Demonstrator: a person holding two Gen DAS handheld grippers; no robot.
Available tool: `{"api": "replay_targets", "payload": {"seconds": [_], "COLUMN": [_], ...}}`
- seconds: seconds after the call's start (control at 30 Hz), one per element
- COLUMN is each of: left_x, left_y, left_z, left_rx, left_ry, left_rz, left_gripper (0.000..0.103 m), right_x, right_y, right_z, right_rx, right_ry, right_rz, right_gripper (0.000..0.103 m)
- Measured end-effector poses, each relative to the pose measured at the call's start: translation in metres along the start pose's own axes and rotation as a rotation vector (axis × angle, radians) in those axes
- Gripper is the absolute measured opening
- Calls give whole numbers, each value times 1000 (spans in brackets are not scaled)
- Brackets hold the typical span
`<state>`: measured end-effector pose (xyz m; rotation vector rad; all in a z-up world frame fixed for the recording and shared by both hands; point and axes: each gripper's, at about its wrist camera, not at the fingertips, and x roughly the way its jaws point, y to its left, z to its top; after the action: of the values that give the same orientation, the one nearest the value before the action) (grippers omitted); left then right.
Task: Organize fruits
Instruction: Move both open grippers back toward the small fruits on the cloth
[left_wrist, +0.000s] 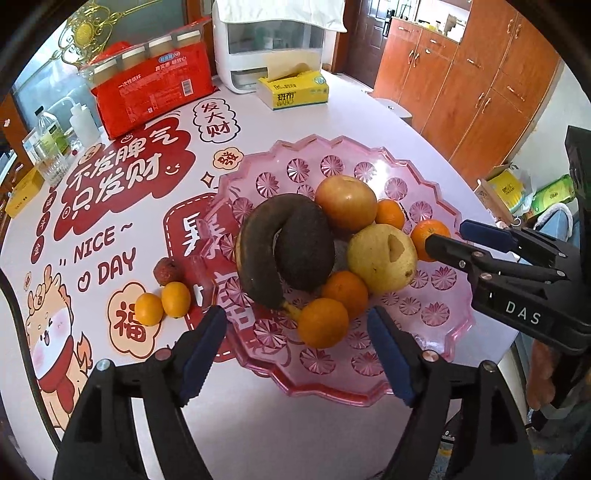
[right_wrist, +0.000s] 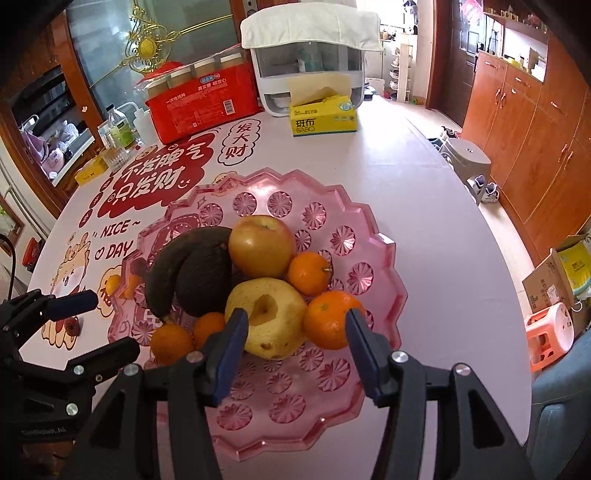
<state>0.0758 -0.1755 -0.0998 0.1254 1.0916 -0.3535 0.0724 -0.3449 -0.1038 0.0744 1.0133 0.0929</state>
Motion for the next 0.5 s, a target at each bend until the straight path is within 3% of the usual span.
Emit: {"api": "replay_targets", "payload": {"seconds": [0.27, 0.5], "left_x": [-9, -28], "left_y": [6, 12], "left_z": [-3, 0], "left_rx": [-6, 27], "left_ry": [-14, -34], "left_rz": [-12, -22], "left_gripper": [86, 86], "right_x": [-6, -21], "right_y": [9, 21], "right_z": [-7, -6], "right_rx": [4, 25], "right_ry": [4, -23], "right_rz": [-2, -11], "right_gripper": [55, 55]}}
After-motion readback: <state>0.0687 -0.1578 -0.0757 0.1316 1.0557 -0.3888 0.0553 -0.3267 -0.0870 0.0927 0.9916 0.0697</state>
